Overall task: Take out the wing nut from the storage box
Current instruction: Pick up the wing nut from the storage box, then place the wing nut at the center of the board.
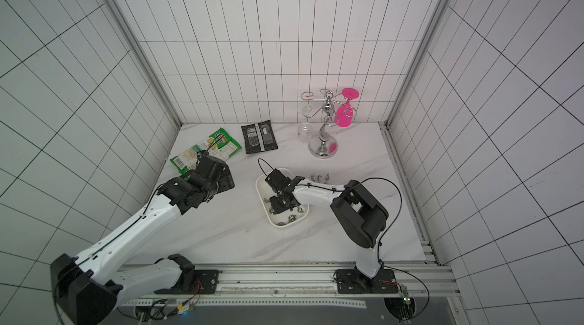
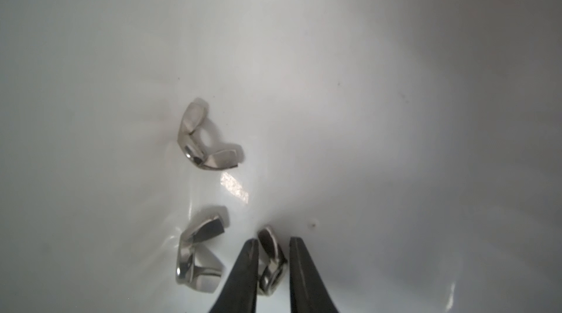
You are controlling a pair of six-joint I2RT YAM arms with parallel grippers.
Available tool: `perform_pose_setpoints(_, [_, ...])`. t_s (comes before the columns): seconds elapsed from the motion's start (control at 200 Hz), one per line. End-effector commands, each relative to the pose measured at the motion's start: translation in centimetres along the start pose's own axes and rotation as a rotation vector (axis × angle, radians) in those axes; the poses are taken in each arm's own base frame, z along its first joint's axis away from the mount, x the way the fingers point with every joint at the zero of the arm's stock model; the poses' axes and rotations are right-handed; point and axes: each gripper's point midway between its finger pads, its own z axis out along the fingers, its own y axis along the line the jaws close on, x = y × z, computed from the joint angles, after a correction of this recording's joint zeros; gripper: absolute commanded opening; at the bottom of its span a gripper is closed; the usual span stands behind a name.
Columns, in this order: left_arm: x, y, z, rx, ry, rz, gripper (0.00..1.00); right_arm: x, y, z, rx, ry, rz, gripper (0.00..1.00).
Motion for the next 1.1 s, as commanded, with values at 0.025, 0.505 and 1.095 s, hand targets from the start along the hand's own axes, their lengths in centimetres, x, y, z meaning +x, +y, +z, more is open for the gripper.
perform_pose_setpoints(0.025, [-1.1, -0.5, -0.8, 0.021, -0.032, -0.011, 0.84, 0.2, -1.4, 0.5, 0.049, 0.017, 0.022, 0.16])
perform_pose_setpoints(0.505, [-0.9, -0.7, -0.8, 0.033, -0.027, -0.023, 0.84, -4.7, -3.7, -4.6, 0.051, -0.144, 0.085, 0.08])
perform_pose_setpoints(1.095, [-0.3, -0.9, -0.2, 0.040, -0.011, -0.024, 0.84, -2.9, -11.4, -11.5, 0.106, -0.257, 0.252, 0.08])
